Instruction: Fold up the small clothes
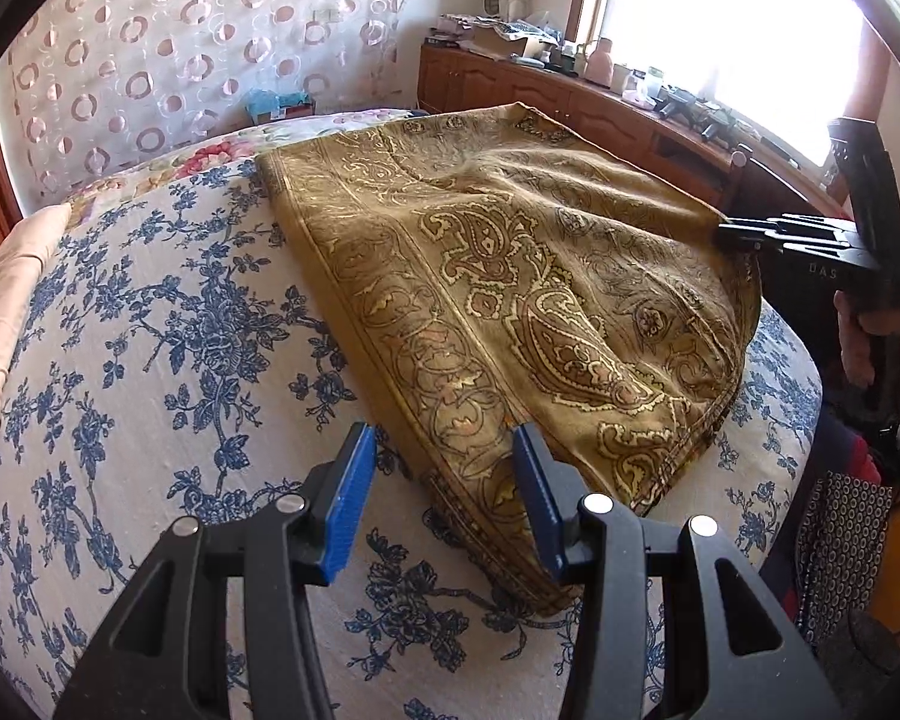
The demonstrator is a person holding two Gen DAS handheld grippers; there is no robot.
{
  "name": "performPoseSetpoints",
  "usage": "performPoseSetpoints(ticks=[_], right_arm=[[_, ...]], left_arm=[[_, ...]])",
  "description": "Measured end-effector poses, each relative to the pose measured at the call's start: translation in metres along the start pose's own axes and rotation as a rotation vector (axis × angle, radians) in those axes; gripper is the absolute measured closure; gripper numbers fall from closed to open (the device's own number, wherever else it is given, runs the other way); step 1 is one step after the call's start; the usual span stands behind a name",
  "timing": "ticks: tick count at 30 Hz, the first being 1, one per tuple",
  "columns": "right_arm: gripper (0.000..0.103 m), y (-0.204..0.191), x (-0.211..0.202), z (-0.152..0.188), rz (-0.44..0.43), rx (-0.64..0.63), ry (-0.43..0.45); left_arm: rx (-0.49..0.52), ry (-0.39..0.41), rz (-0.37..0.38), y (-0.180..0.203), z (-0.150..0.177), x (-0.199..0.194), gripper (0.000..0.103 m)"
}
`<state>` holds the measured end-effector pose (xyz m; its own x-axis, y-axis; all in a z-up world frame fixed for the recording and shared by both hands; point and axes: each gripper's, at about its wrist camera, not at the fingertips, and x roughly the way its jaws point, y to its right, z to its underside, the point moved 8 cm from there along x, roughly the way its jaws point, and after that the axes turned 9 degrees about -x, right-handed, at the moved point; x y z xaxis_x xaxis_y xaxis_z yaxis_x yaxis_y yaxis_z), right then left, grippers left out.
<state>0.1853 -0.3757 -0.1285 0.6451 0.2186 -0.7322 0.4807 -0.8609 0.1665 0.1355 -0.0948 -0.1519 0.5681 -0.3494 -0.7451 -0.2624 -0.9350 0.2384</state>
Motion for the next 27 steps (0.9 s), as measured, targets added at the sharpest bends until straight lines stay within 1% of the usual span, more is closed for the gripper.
performPoseSetpoints(ticks=[1,2,3,4,5,12,16,17,20,23,24,25,26,27], right_arm=[[0.082,0.0,0.001,0.002,0.007,0.004,-0.002],[0.068,0.0,0.001,0.003,0.01,0.009,-0.003],[0.06,0.001,0.002,0.005,0.014,0.014,-0.004],[0.047,0.001,0.003,0.008,0.021,0.02,-0.007],[0.042,0.002,0.004,0.01,0.027,0.027,-0.011],[0.042,-0.002,0.016,0.029,-0.017,0.068,-0.041],[0.042,-0.004,0.018,0.034,-0.051,0.092,-0.037],[0.042,-0.005,0.018,0.035,-0.053,0.094,-0.032],[0.041,-0.006,0.017,0.035,-0.053,0.098,-0.026],[0.042,-0.007,0.017,0.035,-0.054,0.093,-0.023],[0.043,-0.008,0.017,0.035,-0.057,0.092,-0.021],[0.047,-0.008,0.017,0.034,-0.061,0.089,-0.019],[0.054,-0.01,0.017,0.034,-0.07,0.087,-0.015],[0.056,-0.011,0.016,0.034,-0.072,0.085,-0.015]], left_arm=[[-0.001,0.0,0.001,0.0,0.0,0.0,0.057],[-0.003,-0.001,0.002,-0.001,0.001,0.001,0.057],[-0.004,-0.002,0.003,-0.001,0.001,0.001,0.057],[-0.005,-0.003,0.004,-0.001,0.003,0.002,0.057],[-0.006,-0.005,0.005,-0.001,0.004,0.002,0.057],[-0.012,-0.011,0.012,-0.001,0.008,0.003,0.057],[-0.012,-0.013,0.022,0.001,0.011,0.002,0.057],[-0.015,-0.015,0.032,0.002,0.012,0.001,0.062],[-0.014,-0.019,0.044,0.005,0.014,-0.001,0.071],[-0.02,-0.023,0.053,0.006,0.015,-0.002,0.073],[-0.023,-0.024,0.057,0.006,0.016,-0.002,0.073],[-0.027,-0.025,0.06,0.006,0.016,-0.002,0.073],[-0.03,-0.025,0.064,0.006,0.017,-0.003,0.073],[-0.03,-0.024,0.065,0.006,0.017,-0.003,0.073]])
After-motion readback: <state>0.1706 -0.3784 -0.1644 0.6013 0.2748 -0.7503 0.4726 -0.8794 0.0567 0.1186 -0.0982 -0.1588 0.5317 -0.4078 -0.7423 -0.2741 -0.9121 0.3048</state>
